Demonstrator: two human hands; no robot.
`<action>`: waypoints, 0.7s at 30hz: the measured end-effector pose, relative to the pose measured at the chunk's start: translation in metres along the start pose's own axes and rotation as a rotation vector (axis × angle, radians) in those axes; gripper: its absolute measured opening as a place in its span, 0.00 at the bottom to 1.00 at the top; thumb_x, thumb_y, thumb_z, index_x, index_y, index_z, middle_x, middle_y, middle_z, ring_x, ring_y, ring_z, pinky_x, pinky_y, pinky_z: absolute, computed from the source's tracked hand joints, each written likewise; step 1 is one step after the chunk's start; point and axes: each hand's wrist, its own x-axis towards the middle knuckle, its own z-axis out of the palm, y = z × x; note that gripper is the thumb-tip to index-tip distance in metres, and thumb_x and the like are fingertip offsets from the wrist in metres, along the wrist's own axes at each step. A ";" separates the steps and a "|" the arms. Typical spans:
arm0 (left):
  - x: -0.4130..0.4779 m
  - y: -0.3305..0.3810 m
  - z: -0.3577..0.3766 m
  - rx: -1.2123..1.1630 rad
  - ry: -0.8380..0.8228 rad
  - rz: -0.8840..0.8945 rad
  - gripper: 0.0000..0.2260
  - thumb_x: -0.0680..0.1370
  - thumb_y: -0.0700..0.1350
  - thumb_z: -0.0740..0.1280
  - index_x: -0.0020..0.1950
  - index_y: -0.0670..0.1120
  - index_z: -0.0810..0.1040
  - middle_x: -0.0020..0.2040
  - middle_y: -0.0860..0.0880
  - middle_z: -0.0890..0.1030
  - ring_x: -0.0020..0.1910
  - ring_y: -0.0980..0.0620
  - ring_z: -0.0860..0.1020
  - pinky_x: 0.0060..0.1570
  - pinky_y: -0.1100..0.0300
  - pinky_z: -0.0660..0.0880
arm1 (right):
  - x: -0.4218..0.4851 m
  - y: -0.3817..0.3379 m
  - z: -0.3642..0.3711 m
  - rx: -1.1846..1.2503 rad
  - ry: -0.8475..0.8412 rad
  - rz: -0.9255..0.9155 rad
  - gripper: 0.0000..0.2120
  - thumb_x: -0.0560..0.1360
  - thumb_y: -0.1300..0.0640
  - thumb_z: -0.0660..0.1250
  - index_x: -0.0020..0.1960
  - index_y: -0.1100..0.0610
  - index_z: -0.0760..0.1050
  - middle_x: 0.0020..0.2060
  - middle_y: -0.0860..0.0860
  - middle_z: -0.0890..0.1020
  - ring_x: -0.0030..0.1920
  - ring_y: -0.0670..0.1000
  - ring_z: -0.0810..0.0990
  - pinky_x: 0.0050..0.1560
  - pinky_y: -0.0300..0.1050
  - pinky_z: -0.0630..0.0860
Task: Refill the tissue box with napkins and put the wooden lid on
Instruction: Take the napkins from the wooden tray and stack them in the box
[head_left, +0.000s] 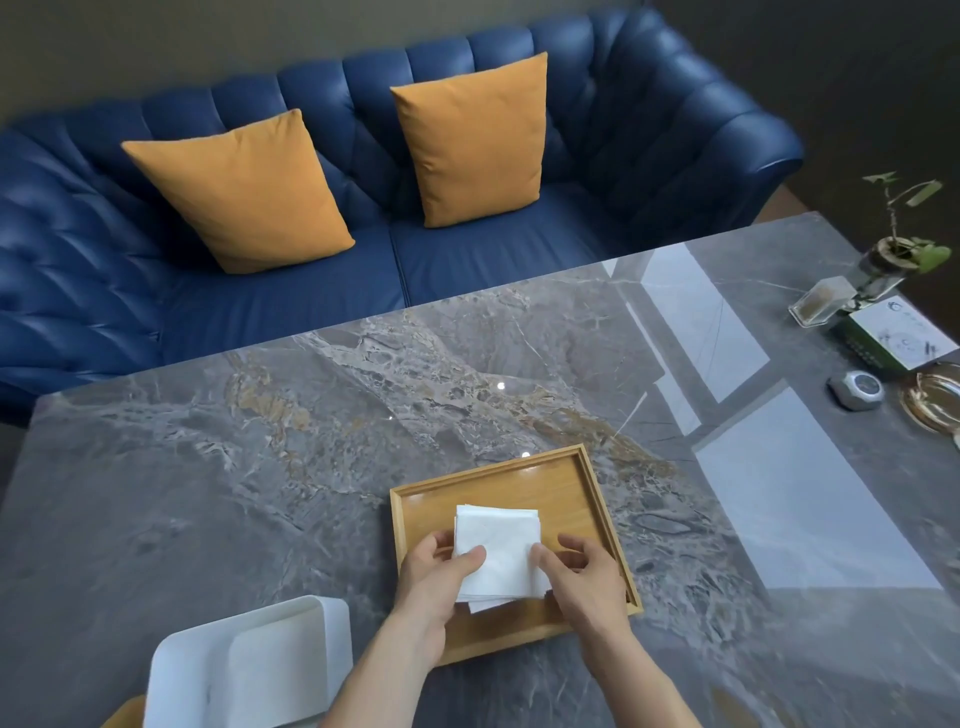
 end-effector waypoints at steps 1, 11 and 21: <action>-0.002 0.003 -0.004 -0.013 -0.014 0.015 0.16 0.73 0.40 0.74 0.58 0.50 0.76 0.54 0.47 0.83 0.53 0.44 0.81 0.56 0.44 0.79 | -0.002 -0.002 0.000 0.055 -0.049 0.008 0.25 0.68 0.41 0.74 0.60 0.51 0.76 0.50 0.47 0.82 0.50 0.53 0.82 0.54 0.53 0.80; -0.026 0.027 -0.070 -0.081 -0.065 0.156 0.14 0.73 0.38 0.73 0.56 0.46 0.78 0.49 0.45 0.86 0.47 0.45 0.85 0.41 0.51 0.79 | -0.037 -0.045 0.028 0.290 -0.409 -0.049 0.08 0.74 0.57 0.73 0.49 0.61 0.82 0.48 0.57 0.86 0.47 0.55 0.85 0.44 0.49 0.81; -0.045 0.022 -0.178 0.038 0.013 0.286 0.13 0.65 0.47 0.70 0.47 0.45 0.81 0.43 0.44 0.86 0.40 0.49 0.82 0.41 0.54 0.76 | -0.099 -0.070 0.096 0.017 -0.378 -0.258 0.05 0.75 0.59 0.70 0.46 0.62 0.80 0.37 0.54 0.84 0.33 0.48 0.80 0.31 0.42 0.77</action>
